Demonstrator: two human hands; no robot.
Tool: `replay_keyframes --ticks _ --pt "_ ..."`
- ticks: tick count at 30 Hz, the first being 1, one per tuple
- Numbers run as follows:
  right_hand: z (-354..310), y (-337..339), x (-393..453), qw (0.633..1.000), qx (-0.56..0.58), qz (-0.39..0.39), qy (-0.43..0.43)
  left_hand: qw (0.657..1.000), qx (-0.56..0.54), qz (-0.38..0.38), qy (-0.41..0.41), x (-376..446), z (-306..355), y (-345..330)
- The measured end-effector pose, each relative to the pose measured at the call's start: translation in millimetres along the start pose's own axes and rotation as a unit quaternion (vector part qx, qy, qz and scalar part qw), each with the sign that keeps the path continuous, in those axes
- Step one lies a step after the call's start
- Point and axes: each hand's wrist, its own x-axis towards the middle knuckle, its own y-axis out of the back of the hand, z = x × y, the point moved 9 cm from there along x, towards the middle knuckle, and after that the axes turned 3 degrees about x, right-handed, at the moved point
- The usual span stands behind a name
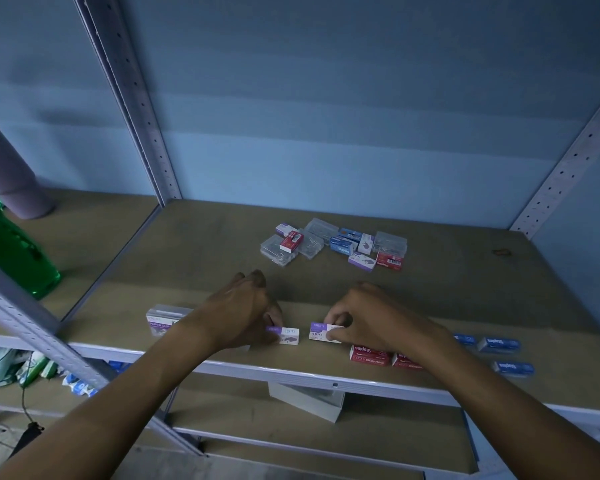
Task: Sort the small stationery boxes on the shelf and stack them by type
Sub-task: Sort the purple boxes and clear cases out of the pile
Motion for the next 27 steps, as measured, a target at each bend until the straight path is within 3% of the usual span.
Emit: replay_keyframes --ticks 15,22,27 --pt "-10.5 -9.4 -19.5 0.998 -0.039 0.032 0.026 0.998 -0.046 0.016 -0.03 -12.7 0.9 -2.1" --pt "-7.1 -9.8 -18.1 1.0 0.009 0.009 0.011 0.998 -0.057 -0.001 -0.019 -12.7 -3.4 -6.6" --pt "7.2 26.5 -21.9 0.997 0.045 0.055 -0.027 0.993 -0.112 0.023 0.034 -7.7 -11.8 6.4"
